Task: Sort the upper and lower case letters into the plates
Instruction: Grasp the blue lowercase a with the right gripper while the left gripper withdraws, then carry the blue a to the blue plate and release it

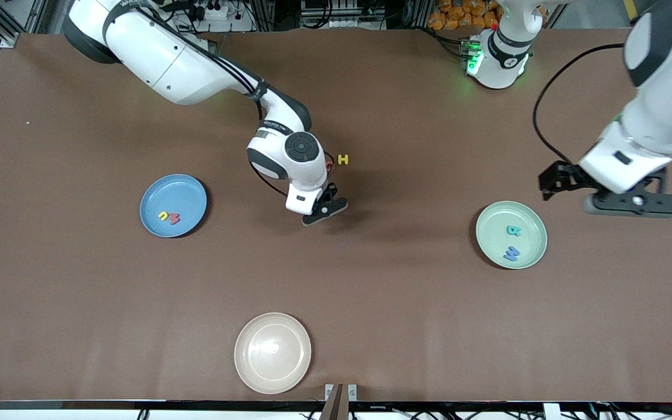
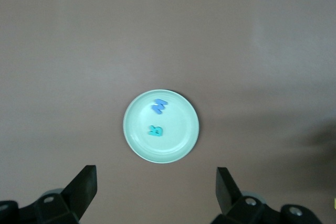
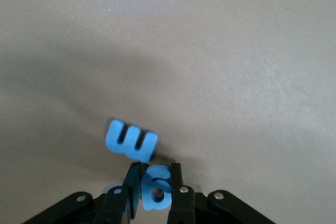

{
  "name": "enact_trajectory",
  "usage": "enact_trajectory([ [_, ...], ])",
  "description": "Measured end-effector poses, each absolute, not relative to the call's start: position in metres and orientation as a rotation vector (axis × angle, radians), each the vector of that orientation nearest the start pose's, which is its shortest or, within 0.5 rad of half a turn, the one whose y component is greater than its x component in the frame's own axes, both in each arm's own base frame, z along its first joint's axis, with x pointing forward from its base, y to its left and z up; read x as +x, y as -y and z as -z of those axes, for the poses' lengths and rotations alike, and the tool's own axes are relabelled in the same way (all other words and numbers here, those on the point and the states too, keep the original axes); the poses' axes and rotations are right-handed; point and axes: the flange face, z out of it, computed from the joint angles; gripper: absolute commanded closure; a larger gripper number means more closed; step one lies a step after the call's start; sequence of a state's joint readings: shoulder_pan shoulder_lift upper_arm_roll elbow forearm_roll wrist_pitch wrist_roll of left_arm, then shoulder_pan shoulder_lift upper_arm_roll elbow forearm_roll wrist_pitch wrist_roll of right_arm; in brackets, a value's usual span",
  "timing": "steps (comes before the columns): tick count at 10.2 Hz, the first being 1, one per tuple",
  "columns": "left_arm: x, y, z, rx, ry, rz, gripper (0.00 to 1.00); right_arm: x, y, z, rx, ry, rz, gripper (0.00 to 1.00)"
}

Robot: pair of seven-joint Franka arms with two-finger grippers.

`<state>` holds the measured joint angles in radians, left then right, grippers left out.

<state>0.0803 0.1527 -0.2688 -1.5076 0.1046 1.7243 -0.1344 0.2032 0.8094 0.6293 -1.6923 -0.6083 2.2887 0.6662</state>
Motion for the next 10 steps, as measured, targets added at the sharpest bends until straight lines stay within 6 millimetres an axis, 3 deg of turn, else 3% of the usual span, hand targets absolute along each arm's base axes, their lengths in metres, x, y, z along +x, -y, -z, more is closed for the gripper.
enact_trajectory([
  [2,0.608,0.082,-0.585,-3.094,-0.063,0.126,0.0,0.507,-0.434,-0.235,-3.101,0.55,-0.097,1.0],
  [5,0.607,0.085,-0.585,-3.096,-0.068,0.123,0.0,0.557,-0.353,-0.305,-3.136,0.308,-0.126,1.0],
  [7,0.603,0.109,-0.581,-3.108,-0.127,0.106,0.0,0.586,-0.297,-0.312,-3.139,0.103,-0.168,1.0],
  [10,0.596,0.168,-0.56,-3.133,-0.279,0.044,0.0,0.625,-0.187,-0.289,-3.135,0.009,-0.29,1.0],
])
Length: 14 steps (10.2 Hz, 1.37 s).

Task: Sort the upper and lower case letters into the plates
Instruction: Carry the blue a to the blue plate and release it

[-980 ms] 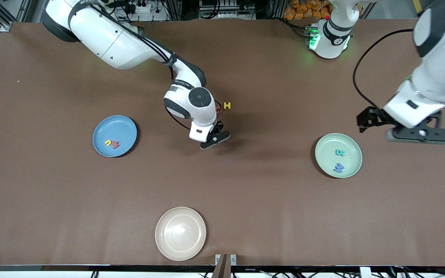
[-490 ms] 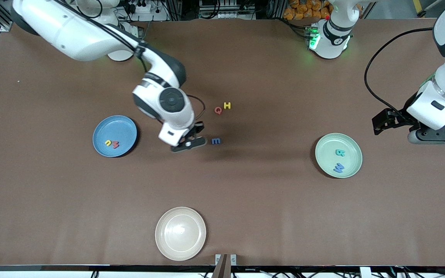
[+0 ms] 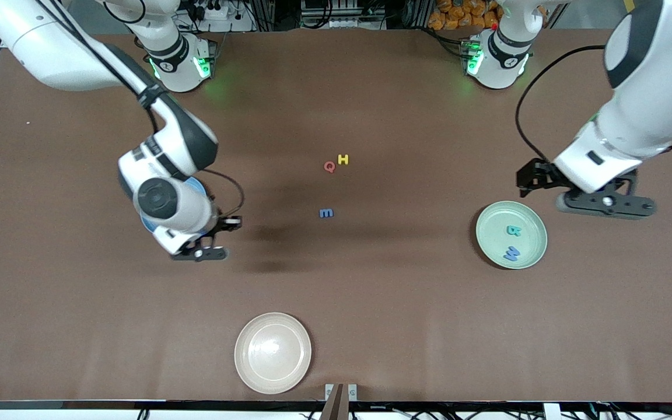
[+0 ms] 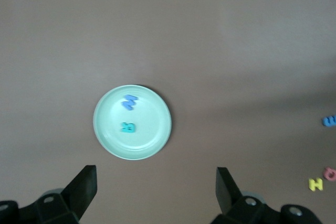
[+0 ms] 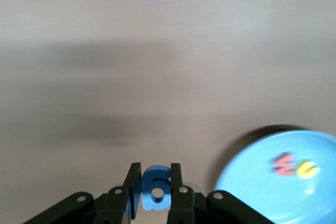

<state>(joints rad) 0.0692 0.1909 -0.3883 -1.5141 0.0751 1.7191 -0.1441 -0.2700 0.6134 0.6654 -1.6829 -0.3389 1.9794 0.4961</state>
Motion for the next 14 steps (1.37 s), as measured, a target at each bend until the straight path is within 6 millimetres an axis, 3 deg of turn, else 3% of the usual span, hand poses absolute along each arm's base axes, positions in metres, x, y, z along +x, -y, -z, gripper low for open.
enact_trajectory([
  [2,0.585,0.219,-0.545,-3.132,-0.418,0.007,0.0,0.636,-0.1,-0.279,-3.104,0.042,-0.37,1.0],
  [3,0.576,0.249,-0.536,-3.125,-0.488,-0.018,0.0,0.633,-0.068,-0.274,-3.102,0.05,-0.399,1.0],
  [4,0.566,0.281,-0.524,-3.124,-0.519,-0.041,0.0,0.625,-0.054,-0.269,-3.108,0.047,-0.421,1.0],
  [6,0.539,0.352,-0.498,-3.144,-0.455,-0.076,0.0,0.605,-0.049,-0.251,-3.119,0.055,-0.42,1.0],
  [7,0.524,0.382,-0.486,-3.15,-0.426,-0.095,0.0,0.594,-0.051,-0.241,-3.123,0.064,-0.432,0.93],
  [8,0.509,0.408,-0.474,-3.154,-0.407,-0.111,0.0,0.587,-0.053,-0.234,-3.125,0.072,-0.452,0.67],
  [9,0.493,0.434,-0.463,-3.159,-0.371,-0.127,0.0,0.583,-0.054,-0.229,-3.126,0.077,-0.468,0.1],
  [10,0.479,0.456,-0.451,-3.164,-0.321,-0.143,0.0,0.58,-0.055,-0.226,-3.126,0.081,-0.481,0.0],
  [14,0.433,0.519,-0.4,-3.146,-0.052,-0.142,0.0,0.581,-0.059,-0.228,-3.131,0.09,-0.465,0.0],
])
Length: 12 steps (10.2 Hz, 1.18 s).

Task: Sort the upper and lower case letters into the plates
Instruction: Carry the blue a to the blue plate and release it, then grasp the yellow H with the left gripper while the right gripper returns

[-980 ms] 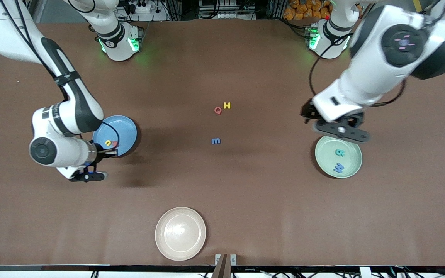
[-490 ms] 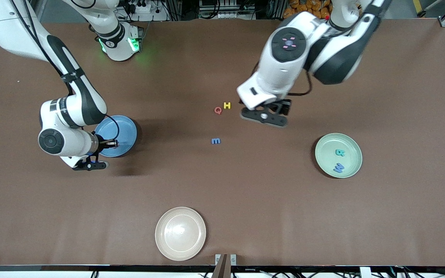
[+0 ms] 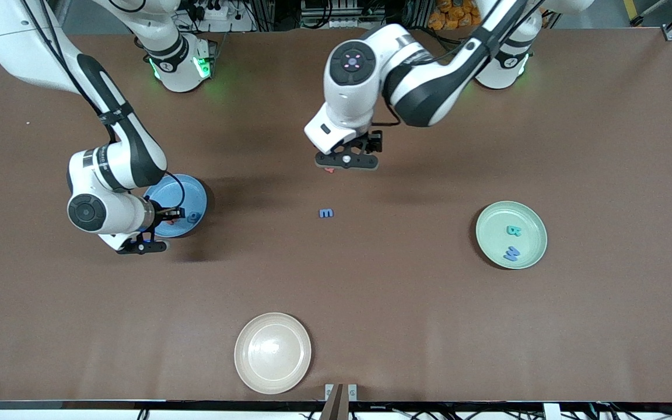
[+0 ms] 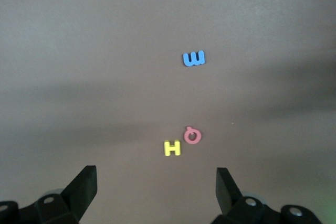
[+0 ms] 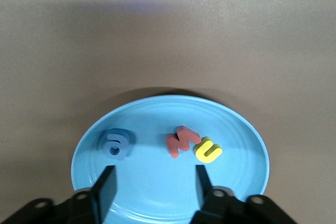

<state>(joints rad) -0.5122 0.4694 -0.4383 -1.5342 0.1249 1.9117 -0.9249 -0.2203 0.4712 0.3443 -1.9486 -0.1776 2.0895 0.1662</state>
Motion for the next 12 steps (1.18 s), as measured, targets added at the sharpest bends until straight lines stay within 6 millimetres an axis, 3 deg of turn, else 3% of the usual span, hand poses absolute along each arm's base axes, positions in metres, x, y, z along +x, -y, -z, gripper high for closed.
enact_trajectory([
  [2,0.407,0.546,-0.36,-3.118,0.019,-0.083,0.0,0.597,-0.076,-0.247,-3.135,0.102,-0.382,0.0],
  [4,0.392,0.554,-0.331,-3.115,0.076,-0.097,0.0,0.607,-0.111,-0.266,-3.114,0.07,-0.318,0.0],
  [6,0.379,0.557,-0.31,-3.121,0.085,-0.099,0.0,0.612,-0.131,-0.275,-3.109,0.047,-0.284,0.0],
  [9,0.338,0.546,-0.26,-3.125,-0.043,-0.075,0.0,0.618,-0.161,-0.269,-3.099,0.05,-0.256,0.0],
  [12,0.322,0.534,-0.238,-3.121,-0.069,-0.107,0.0,0.616,-0.187,-0.255,-3.092,0.069,-0.254,0.0],
])
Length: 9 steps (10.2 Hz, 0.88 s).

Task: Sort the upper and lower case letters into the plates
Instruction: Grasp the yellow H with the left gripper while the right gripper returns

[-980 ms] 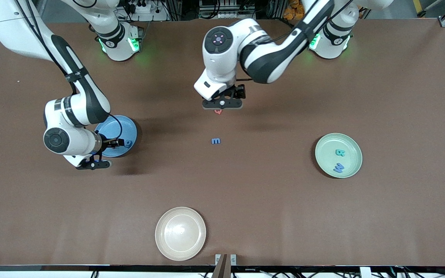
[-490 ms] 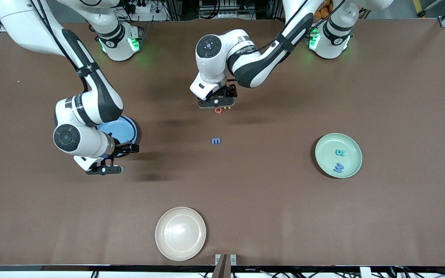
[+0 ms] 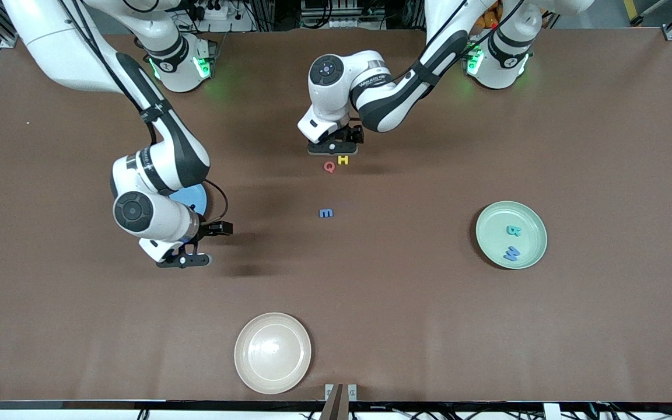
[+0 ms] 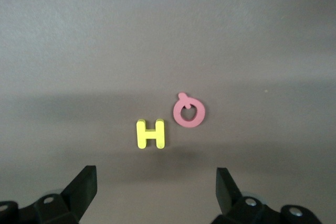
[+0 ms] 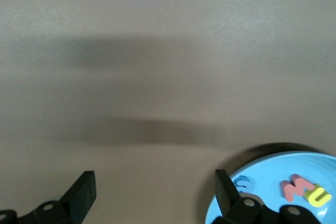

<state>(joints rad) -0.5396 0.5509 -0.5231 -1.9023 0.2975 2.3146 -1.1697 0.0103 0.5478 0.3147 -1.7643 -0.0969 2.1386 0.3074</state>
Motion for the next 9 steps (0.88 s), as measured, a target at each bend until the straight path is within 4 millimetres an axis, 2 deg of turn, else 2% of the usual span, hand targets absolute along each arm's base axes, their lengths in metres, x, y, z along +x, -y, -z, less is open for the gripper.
enact_trajectory([
  [3,0.31,0.519,-0.212,-3.121,-0.111,-0.077,0.0,0.618,-0.182,-0.251,-3.096,0.057,-0.261,0.0],
  [6,0.311,0.503,-0.189,-3.127,-0.121,-0.006,0.0,0.618,-0.185,-0.249,-3.093,0.062,-0.256,0.0],
  [9,0.316,0.495,-0.178,-3.158,-0.099,-0.007,0.0,0.614,-0.199,-0.247,-3.098,0.027,-0.26,0.0],
])
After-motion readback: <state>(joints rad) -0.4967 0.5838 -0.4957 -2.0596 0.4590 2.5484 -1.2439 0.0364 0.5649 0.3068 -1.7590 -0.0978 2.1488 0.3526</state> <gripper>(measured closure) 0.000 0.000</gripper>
